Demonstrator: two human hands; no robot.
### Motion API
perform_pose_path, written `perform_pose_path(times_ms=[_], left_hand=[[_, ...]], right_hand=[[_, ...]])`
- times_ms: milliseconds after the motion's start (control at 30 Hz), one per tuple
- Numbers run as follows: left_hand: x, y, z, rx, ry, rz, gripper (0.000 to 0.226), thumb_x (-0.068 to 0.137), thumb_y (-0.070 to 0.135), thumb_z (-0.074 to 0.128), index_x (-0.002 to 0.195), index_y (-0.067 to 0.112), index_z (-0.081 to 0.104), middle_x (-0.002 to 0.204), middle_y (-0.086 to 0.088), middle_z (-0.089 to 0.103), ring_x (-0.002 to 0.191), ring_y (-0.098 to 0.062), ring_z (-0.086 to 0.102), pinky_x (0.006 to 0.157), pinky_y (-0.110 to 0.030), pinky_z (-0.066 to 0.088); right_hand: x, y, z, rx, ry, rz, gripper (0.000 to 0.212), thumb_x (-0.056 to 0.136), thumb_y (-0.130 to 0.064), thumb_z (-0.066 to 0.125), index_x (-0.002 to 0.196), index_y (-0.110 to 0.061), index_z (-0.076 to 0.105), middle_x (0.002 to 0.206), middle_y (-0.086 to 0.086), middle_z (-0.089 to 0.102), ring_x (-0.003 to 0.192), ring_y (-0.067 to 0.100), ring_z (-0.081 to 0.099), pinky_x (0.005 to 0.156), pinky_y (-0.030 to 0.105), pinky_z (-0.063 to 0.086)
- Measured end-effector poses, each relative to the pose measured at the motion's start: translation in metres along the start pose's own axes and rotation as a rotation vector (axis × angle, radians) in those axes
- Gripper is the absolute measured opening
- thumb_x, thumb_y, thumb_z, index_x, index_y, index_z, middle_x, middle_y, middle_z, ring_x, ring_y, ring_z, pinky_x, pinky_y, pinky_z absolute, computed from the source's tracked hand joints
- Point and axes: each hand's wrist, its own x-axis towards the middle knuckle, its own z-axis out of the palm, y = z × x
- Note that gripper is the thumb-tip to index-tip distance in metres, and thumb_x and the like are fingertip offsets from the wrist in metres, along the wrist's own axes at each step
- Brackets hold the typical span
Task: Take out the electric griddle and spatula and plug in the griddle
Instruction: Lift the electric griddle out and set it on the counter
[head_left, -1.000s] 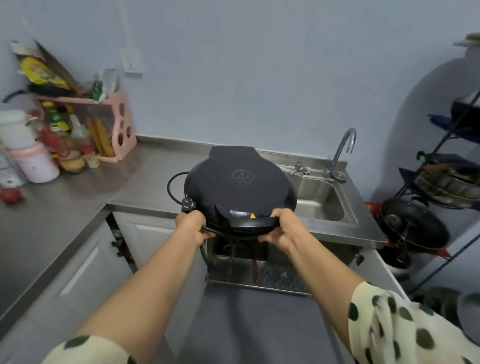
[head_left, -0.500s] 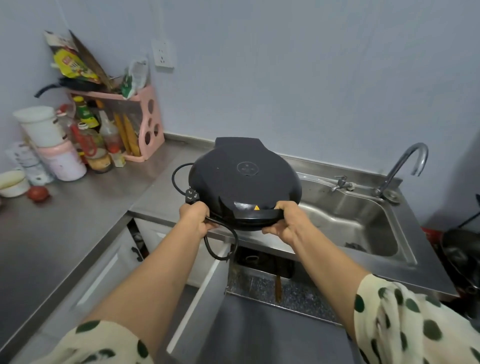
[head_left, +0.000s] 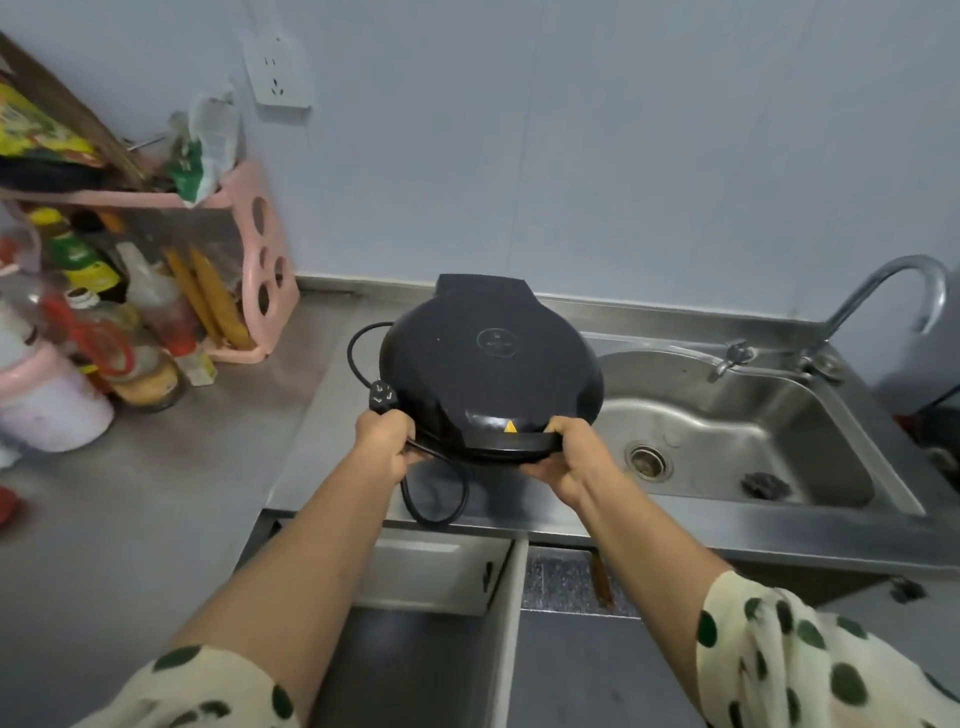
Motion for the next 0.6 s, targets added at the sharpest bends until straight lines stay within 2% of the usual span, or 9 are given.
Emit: perform_pose_path(times_ms=[67,133,200,267,333,467,500,533,600], left_hand=[[0.027,0.010,-0.011,0.035,-0.011,-0.009,0.064,0.073,-0.024,0.024,0.127,-0.001,0.048,0.111,-0.023,0.057,0.094,-0.045,0.058,0.071,-0.055,0.053],[0.052,0.017,-0.020,0.075,-0.016,-0.022,0.061,0.075,-0.024,0.026,0.127,-0.002,0.049,0.110,-0.024,0.058,0.091,-0.043,0.058,0.068,-0.053,0.053],[0.071,0.022,-0.026,0.099,-0.019,-0.024,0.060,0.075,-0.024,0.027,0.126,-0.002,0.050,0.119,-0.030,0.058,0.085,-0.040,0.058,0.066,-0.052,0.054],[0.089,0.026,-0.032,0.104,-0.027,-0.031,0.059,0.075,-0.024,0.028,0.125,-0.003,0.050,0.130,-0.033,0.051,0.074,-0.035,0.059,0.058,-0.048,0.054],[0.102,0.026,-0.035,0.098,-0.044,-0.036,0.058,0.076,-0.024,0.029,0.126,-0.004,0.050,0.133,-0.034,0.048,0.078,-0.034,0.062,0.051,-0.042,0.054],[0.127,0.020,-0.038,0.095,-0.056,-0.077,0.058,0.077,-0.024,0.029,0.128,-0.006,0.047,0.135,-0.034,0.046,0.107,-0.045,0.060,0.068,-0.049,0.054],[0.131,0.018,-0.039,0.097,-0.057,-0.088,0.057,0.077,-0.024,0.030,0.129,-0.006,0.047,0.133,-0.035,0.048,0.103,-0.044,0.061,0.071,-0.050,0.053],[0.135,0.015,-0.040,0.103,-0.058,-0.096,0.057,0.077,-0.024,0.030,0.129,-0.006,0.047,0.126,-0.035,0.053,0.092,-0.040,0.061,0.073,-0.051,0.053],[0.141,0.011,-0.042,0.107,-0.061,-0.117,0.059,0.076,-0.024,0.029,0.130,-0.007,0.046,0.092,-0.026,0.059,0.070,-0.031,0.055,0.075,-0.051,0.052]], right_hand=[[0.012,0.014,0.020,0.033,0.053,0.000,0.046,0.074,0.005,0.043,0.119,0.004,0.053,0.112,0.026,0.059,0.087,0.036,0.059,0.083,0.052,0.053],[0.021,0.025,0.036,0.059,0.089,-0.006,0.038,0.072,0.006,0.044,0.108,0.002,0.054,0.098,0.018,0.056,0.075,0.033,0.056,0.063,0.041,0.054],[0.029,0.036,0.049,0.079,0.110,-0.004,0.033,0.072,0.006,0.044,0.103,0.003,0.055,0.090,0.014,0.054,0.071,0.032,0.054,0.057,0.037,0.052],[0.039,0.045,0.061,0.087,0.125,0.001,0.031,0.073,0.007,0.045,0.102,0.003,0.056,0.087,0.013,0.054,0.070,0.032,0.055,0.058,0.037,0.054],[0.045,0.051,0.070,0.089,0.130,0.003,0.029,0.075,0.007,0.046,0.102,0.002,0.056,0.085,0.012,0.055,0.071,0.031,0.056,0.062,0.038,0.056],[0.058,0.058,0.081,0.079,0.163,-0.007,0.029,0.078,0.008,0.046,0.104,0.004,0.057,0.082,0.011,0.057,0.075,0.030,0.058,0.075,0.044,0.059],[0.060,0.060,0.082,0.075,0.168,-0.003,0.029,0.078,0.008,0.046,0.105,0.005,0.057,0.083,0.012,0.057,0.078,0.031,0.059,0.079,0.046,0.058],[0.062,0.062,0.082,0.071,0.174,0.003,0.028,0.079,0.008,0.046,0.105,0.005,0.057,0.083,0.012,0.057,0.079,0.032,0.059,0.082,0.047,0.058],[0.066,0.067,0.085,0.067,0.193,0.011,0.023,0.078,0.008,0.047,0.099,0.004,0.057,0.079,0.011,0.056,0.076,0.030,0.058,0.080,0.046,0.057]])
